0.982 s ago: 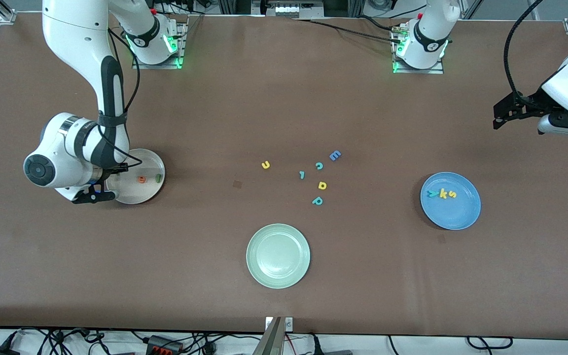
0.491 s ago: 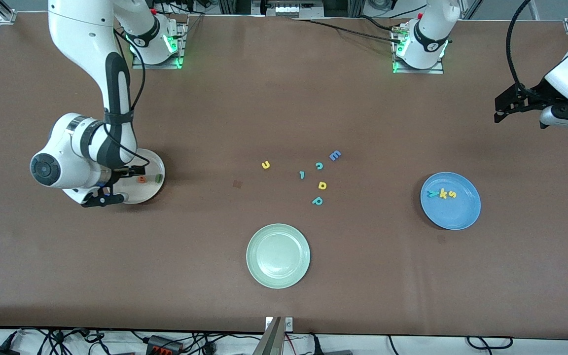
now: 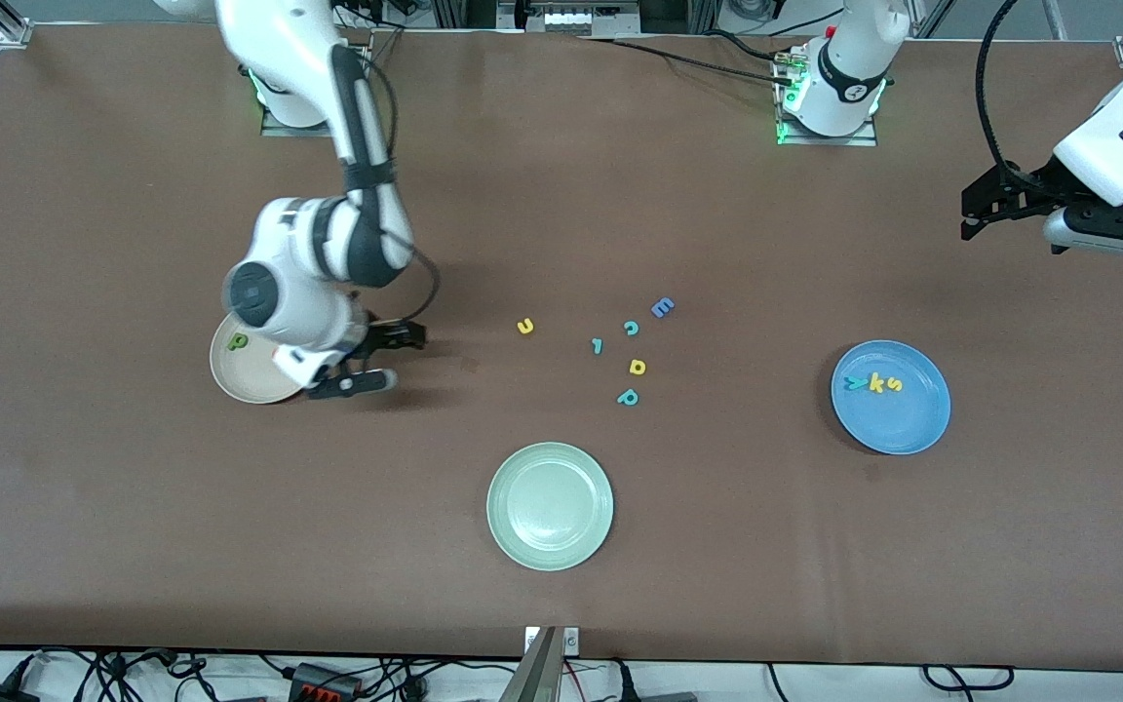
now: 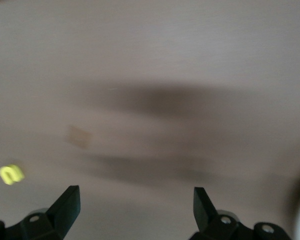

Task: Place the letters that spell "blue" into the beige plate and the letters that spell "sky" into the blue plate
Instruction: 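Release the green d onto the beige plate with the right gripper, then reach the right gripper to the yellow n and grasp it, then lift the yellow n with the right gripper toward the beige plate, then lower the yellow n onto the beige plate and open the right gripper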

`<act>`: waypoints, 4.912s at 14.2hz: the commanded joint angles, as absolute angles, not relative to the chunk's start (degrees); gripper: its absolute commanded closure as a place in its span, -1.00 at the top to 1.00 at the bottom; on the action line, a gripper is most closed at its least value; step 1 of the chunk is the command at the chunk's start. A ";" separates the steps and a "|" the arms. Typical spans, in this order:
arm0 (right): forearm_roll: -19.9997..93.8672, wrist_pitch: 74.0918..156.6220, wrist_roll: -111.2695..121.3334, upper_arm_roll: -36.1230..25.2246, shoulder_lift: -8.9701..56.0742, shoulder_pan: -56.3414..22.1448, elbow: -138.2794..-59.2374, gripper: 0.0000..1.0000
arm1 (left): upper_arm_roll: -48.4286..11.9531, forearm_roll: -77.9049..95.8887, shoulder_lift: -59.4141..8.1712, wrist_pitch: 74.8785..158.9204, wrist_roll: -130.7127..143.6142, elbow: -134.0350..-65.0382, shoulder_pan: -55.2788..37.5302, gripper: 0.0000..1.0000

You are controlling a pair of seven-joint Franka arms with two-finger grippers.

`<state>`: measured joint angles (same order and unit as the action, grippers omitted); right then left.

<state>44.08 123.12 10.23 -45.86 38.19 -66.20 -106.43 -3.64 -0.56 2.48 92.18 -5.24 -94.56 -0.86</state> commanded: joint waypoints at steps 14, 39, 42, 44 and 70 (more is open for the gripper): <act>44.30 134.21 13.18 -39.20 48.25 -75.85 -98.00 0.72 | -3.52 0.00 -0.96 91.76 -5.63 -90.62 -0.09 1.00; 42.01 133.68 13.01 -39.64 49.13 -75.59 -97.73 -0.85 | -3.52 -0.09 -0.97 91.58 -5.01 -90.53 0.00 1.00; 42.10 130.72 13.09 -42.70 47.99 -72.00 -98.44 -0.85 | -3.43 0.18 -1.05 91.67 -5.10 -90.44 0.09 1.00; 42.10 123.61 13.01 -49.18 47.99 -72.15 -98.52 -0.85 | -3.43 0.00 -1.05 91.50 -5.10 -90.00 0.09 1.00; 42.71 110.13 34.98 -65.39 48.08 -64.60 -111.89 1.00 | -3.52 0.44 -1.05 91.58 -5.01 -89.91 0.00 1.00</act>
